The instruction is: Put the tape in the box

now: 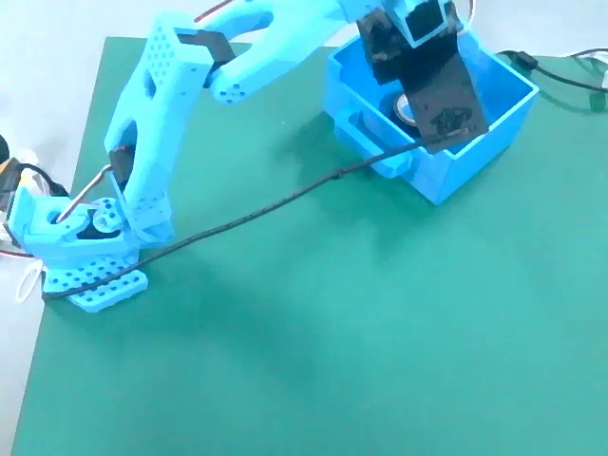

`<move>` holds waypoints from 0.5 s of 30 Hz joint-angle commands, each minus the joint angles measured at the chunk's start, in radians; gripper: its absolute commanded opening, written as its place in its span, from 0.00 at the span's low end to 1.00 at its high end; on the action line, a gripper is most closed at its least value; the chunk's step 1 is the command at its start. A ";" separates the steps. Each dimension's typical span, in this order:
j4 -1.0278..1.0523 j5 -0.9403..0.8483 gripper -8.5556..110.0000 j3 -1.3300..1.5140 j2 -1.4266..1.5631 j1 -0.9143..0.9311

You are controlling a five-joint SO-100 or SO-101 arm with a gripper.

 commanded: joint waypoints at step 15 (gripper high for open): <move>0.336 -0.026 0.33 -0.011 0.545 0.333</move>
